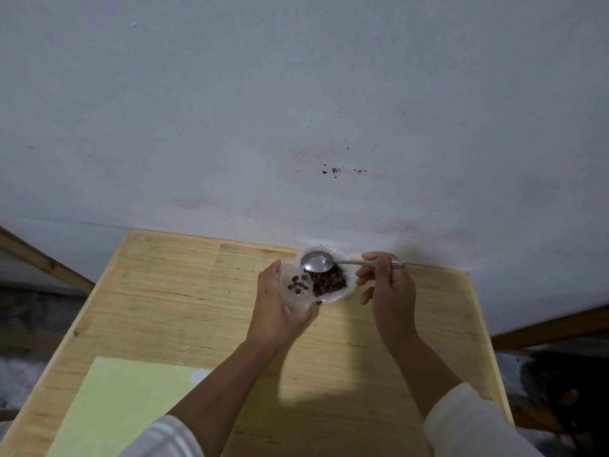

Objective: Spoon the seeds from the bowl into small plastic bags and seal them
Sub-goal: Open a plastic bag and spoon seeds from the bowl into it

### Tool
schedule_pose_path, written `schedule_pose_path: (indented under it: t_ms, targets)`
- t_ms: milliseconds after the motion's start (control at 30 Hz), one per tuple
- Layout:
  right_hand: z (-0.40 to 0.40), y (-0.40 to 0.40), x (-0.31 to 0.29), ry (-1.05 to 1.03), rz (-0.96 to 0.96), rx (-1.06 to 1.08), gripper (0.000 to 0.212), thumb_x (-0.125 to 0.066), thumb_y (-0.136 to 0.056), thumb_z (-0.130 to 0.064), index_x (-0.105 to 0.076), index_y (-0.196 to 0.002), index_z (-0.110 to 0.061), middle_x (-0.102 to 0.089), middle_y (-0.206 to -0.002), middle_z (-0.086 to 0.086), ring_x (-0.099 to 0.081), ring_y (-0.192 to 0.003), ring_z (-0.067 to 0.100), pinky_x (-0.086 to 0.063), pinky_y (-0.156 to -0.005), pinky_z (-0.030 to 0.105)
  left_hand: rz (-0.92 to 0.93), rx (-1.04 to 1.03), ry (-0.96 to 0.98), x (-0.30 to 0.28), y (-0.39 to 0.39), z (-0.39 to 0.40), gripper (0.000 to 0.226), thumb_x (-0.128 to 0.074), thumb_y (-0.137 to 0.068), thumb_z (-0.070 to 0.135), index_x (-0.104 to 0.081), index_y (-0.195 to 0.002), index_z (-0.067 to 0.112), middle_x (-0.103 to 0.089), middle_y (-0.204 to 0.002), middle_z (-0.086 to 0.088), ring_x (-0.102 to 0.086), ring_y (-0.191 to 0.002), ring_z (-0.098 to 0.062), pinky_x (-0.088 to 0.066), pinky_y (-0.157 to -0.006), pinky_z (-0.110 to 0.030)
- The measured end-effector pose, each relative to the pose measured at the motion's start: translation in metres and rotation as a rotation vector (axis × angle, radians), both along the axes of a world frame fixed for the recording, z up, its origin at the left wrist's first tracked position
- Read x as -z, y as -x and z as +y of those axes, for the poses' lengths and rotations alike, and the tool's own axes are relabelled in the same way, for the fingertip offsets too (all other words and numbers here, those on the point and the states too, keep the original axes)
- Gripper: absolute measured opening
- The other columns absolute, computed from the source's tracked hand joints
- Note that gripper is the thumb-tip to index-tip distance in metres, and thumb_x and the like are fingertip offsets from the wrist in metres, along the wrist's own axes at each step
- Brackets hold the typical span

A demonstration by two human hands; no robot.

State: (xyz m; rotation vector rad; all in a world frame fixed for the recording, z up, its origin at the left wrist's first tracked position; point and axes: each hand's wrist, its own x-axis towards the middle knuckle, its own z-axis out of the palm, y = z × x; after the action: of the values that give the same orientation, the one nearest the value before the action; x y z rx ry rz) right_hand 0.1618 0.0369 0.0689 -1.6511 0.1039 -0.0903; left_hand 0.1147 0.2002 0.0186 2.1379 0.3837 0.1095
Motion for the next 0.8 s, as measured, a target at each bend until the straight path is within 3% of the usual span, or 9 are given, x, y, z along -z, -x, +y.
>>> schedule_pose_path:
  t_ms: [67,200,267,333,400,467,600,700,800]
  targets:
    - [-0.001,-0.003,0.002,0.014,0.021,0.083,0.029,-0.036,-0.1,-0.016,-0.061,-0.086,-0.017,-0.059,-0.068,0.007,-0.054,-0.052,0.007,-0.043,-0.039,0.021,-0.005,-0.002,0.017,0.0,0.0,0.0,0.104,-0.084,-0.063,0.028,-0.021,-0.144,0.009,-0.029,-0.139,-0.003,-0.033,-0.119,-0.006,-0.031,-0.087,0.0]
    - [-0.002,-0.011,0.022,0.283,0.102,0.257,0.03,-0.035,-0.1,-0.019,-0.06,-0.083,-0.016,-0.06,-0.062,0.002,-0.057,-0.052,0.016,-0.048,-0.055,0.032,-0.005,-0.001,0.0,0.001,0.002,0.002,0.103,-0.083,-0.064,0.029,-0.02,-0.144,0.011,-0.029,-0.14,-0.002,-0.03,-0.114,0.0,-0.029,-0.09,-0.007]
    - [-0.001,-0.011,0.032,0.451,0.121,0.261,0.029,-0.035,-0.099,-0.016,-0.061,-0.088,-0.007,-0.065,-0.068,0.009,-0.057,-0.062,0.025,-0.037,-0.061,0.026,0.004,-0.005,0.003,0.001,0.002,0.003,0.103,-0.083,-0.064,0.029,-0.02,-0.144,0.012,-0.029,-0.14,-0.001,-0.031,-0.113,0.0,-0.029,-0.082,0.001]
    - [0.004,-0.009,0.042,0.504,0.134,0.256,0.028,-0.036,-0.098,-0.013,-0.06,-0.09,-0.001,-0.067,-0.074,0.015,-0.053,-0.064,0.023,-0.027,-0.057,0.021,0.009,-0.009,0.009,0.002,0.002,0.003,0.104,-0.084,-0.064,0.03,-0.02,-0.144,0.012,-0.028,-0.14,0.0,-0.032,-0.114,-0.001,-0.028,-0.075,0.008]
    - [0.011,-0.008,0.05,0.441,0.21,0.255,0.027,-0.035,-0.099,-0.015,-0.059,-0.093,-0.003,-0.069,-0.078,0.012,-0.055,-0.062,0.022,-0.033,-0.056,0.02,0.005,-0.009,0.002,0.002,0.002,0.002,0.104,-0.084,-0.064,0.031,-0.02,-0.144,0.012,-0.028,-0.14,0.0,-0.033,-0.116,-0.002,-0.028,-0.082,0.006]
    - [0.016,-0.011,0.057,0.283,0.351,0.266,0.027,-0.034,-0.099,-0.019,-0.059,-0.095,-0.008,-0.068,-0.075,0.006,-0.059,-0.053,0.02,-0.043,-0.048,0.017,-0.003,-0.009,-0.002,0.003,0.002,0.002,0.104,-0.083,-0.064,0.032,-0.02,-0.144,0.013,-0.029,-0.139,0.0,-0.034,-0.119,-0.004,-0.03,-0.092,-0.006]
    - [0.014,-0.017,0.063,-0.067,0.547,0.316,0.026,-0.038,-0.098,-0.019,-0.061,-0.095,-0.008,-0.068,-0.065,0.004,-0.061,-0.045,0.01,-0.047,-0.041,0.019,0.002,0.001,0.002,0.001,0.002,0.002,0.103,-0.082,-0.065,0.032,-0.019,-0.144,0.013,-0.028,-0.14,0.001,-0.033,-0.119,-0.003,-0.033,-0.094,-0.012]
    - [0.006,-0.02,0.059,-0.172,0.556,0.372,0.026,-0.039,-0.097,-0.017,-0.063,-0.092,-0.008,-0.066,-0.053,-0.001,-0.057,-0.038,0.004,-0.042,-0.035,0.016,0.004,0.003,0.007,0.001,0.002,0.003,0.103,-0.082,-0.065,0.032,-0.019,-0.144,0.013,-0.028,-0.14,0.0,-0.034,-0.119,-0.004,-0.033,-0.094,-0.012]
    - [-0.001,-0.02,0.043,-0.261,0.506,0.357,0.025,-0.04,-0.097,-0.017,-0.062,-0.086,-0.01,-0.066,-0.059,0.003,-0.056,-0.039,0.006,-0.04,-0.035,0.017,0.009,0.008,0.011,0.001,0.002,0.003,0.103,-0.082,-0.065,0.032,-0.019,-0.144,0.013,-0.027,-0.141,0.0,-0.036,-0.121,-0.007,-0.034,-0.095,-0.013]
